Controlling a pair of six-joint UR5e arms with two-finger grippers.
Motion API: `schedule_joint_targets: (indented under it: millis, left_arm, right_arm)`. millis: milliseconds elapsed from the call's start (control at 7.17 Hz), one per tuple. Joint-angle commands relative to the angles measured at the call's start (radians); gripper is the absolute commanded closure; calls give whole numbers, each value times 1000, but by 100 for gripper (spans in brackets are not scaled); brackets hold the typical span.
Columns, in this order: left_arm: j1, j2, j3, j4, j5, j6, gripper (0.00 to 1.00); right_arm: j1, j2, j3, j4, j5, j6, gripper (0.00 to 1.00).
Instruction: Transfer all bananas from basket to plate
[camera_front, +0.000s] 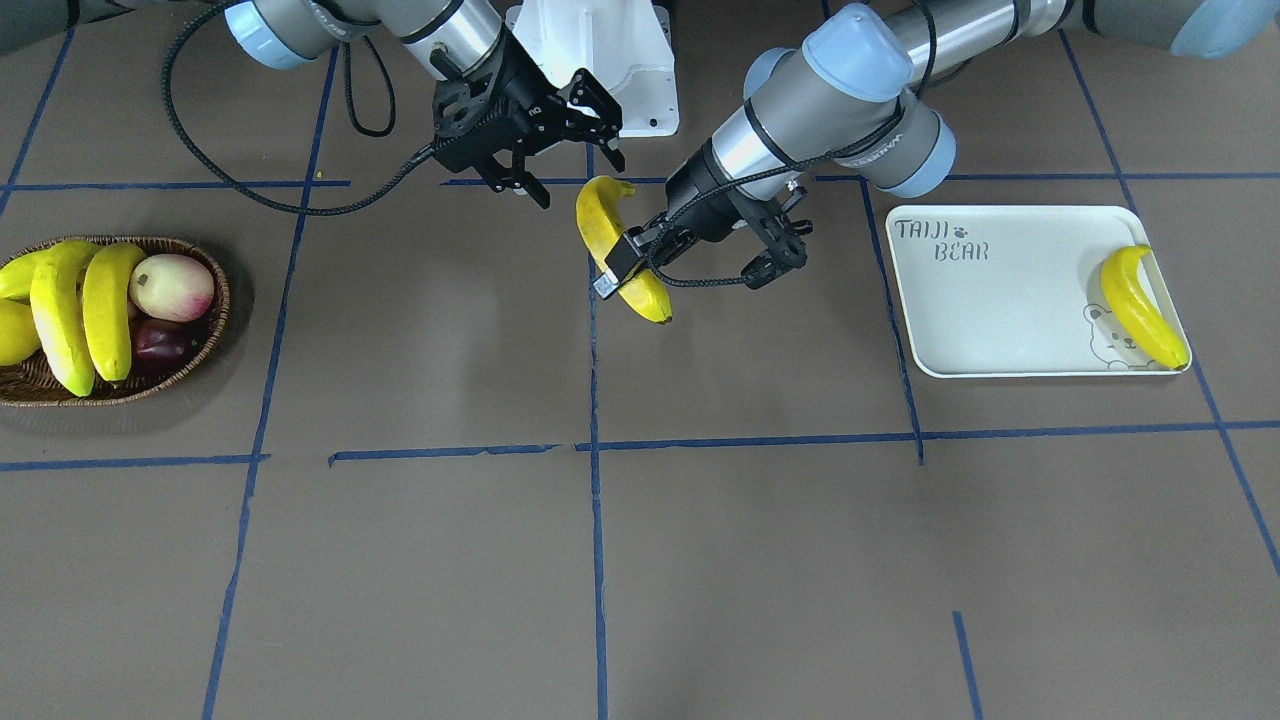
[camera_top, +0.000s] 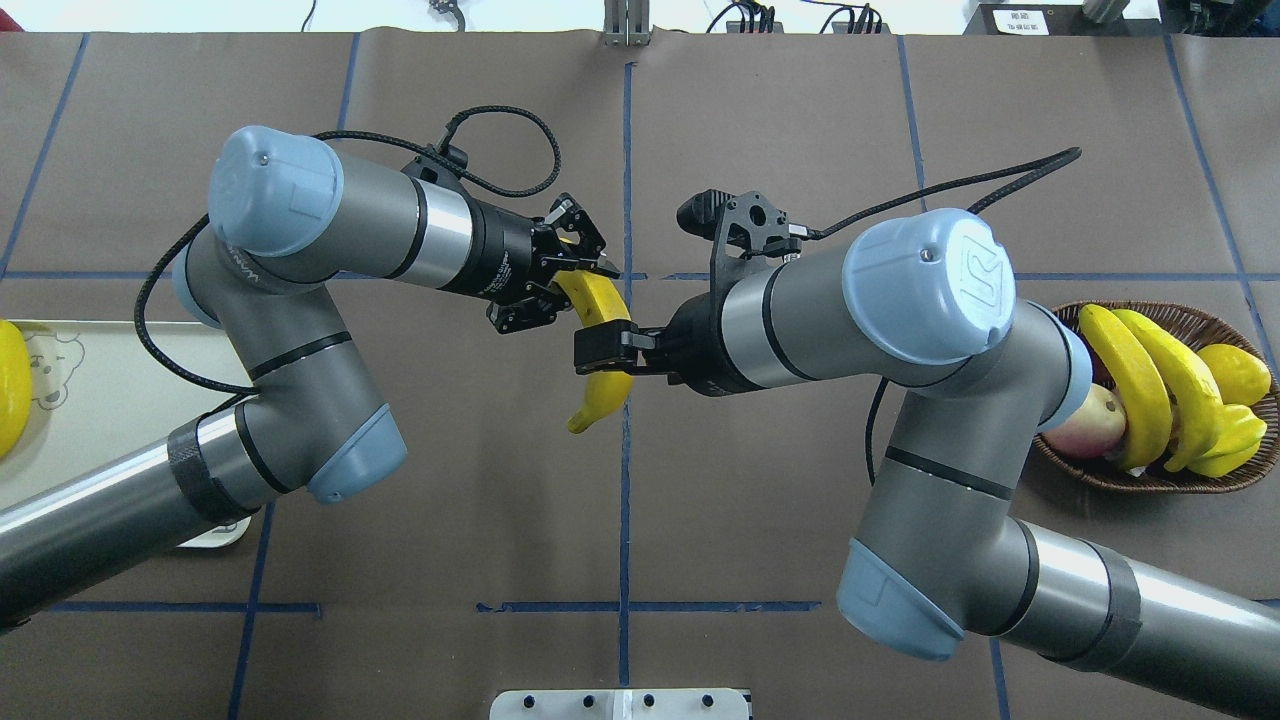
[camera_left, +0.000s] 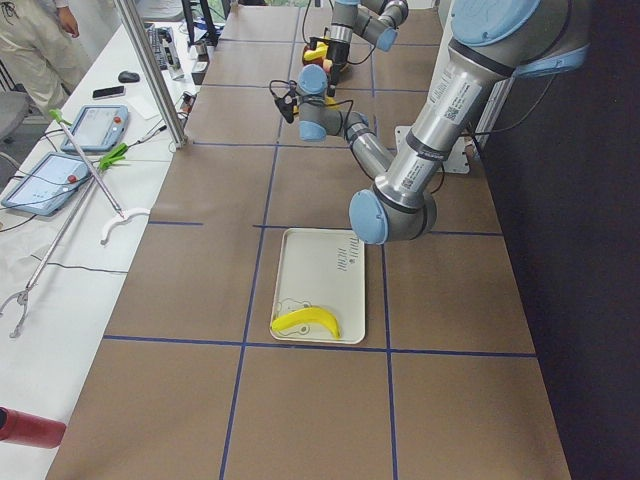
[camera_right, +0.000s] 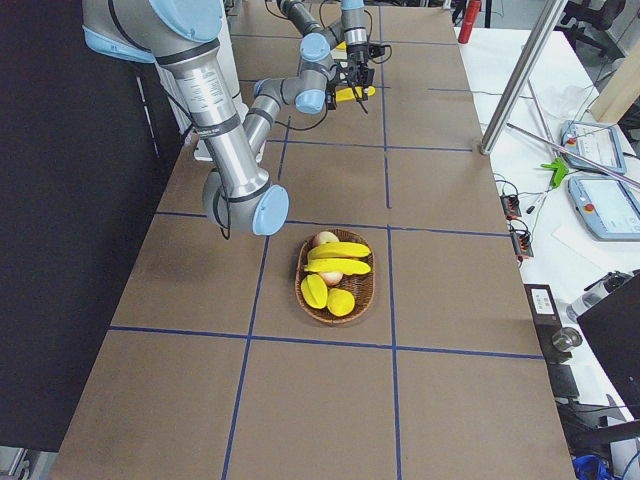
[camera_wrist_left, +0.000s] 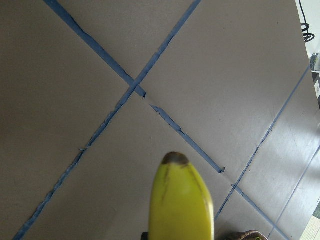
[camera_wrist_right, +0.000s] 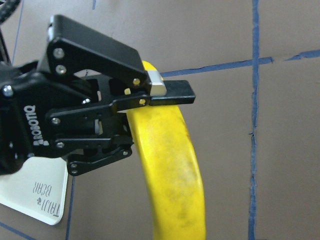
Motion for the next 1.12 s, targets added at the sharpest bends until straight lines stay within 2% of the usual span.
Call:
schedule_joint_targets:
  millis: [0,279,418,697,837,976]
  left_arm:
    - [-33,64,-24,2,-3,3,100]
    - [-91,154,-77,2,-11,75,100]
    - [-119,222,-106,24,-11,140,100]
    - [-144,438,-226,52,-2,330,100]
    - [-173,502,-228,63,-3,400,100]
    - [-196,594,-228,62,-5,522,100]
  right_arm:
    - [98,-44,31,-63,134,-5,1]
    - [178,-136,31,-80,184,-109,1]
    - [230,-171,32,-160,227,-225,1]
    - [293,-191,34,-366,230,-447,1]
    - [327,-220,32,-423,230,-561,1]
    - [364,-283,34,-428,232,-690,1]
